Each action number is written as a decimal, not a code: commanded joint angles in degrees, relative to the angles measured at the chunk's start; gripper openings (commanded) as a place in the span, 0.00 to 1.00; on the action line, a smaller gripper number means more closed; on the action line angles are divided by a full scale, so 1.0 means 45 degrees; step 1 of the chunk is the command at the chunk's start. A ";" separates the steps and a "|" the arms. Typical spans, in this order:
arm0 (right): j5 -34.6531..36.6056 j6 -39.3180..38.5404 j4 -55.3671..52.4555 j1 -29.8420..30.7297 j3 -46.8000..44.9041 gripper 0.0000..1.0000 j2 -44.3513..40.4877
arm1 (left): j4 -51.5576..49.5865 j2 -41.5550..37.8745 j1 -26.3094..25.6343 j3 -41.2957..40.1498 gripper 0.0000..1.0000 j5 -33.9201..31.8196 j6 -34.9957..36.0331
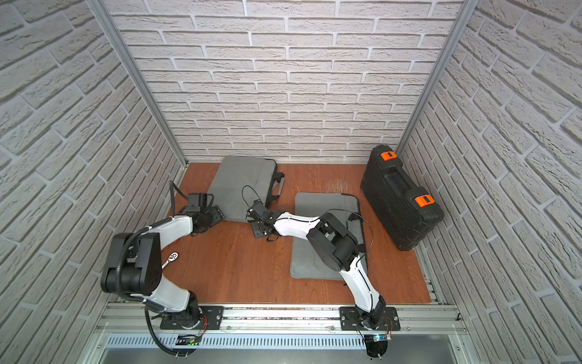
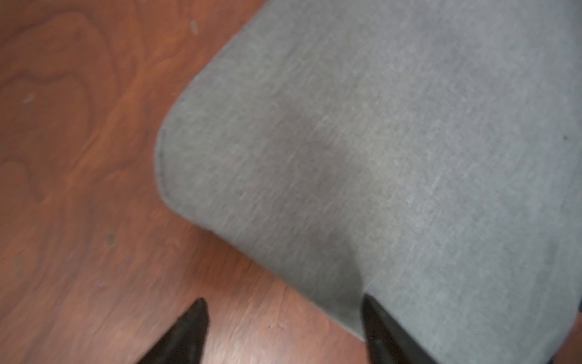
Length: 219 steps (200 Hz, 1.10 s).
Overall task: Open the zippered laptop bag and take out the laptop
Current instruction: Unzip the zipper on the zippered laptop bag, then adjust the zippered laptop bag at the center of the board.
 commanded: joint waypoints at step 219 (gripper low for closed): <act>-0.2761 -0.1376 -0.0078 -0.1460 -0.0932 0.41 -0.2248 | 0.1740 0.1364 0.1270 0.0268 0.02 0.3006 0.0594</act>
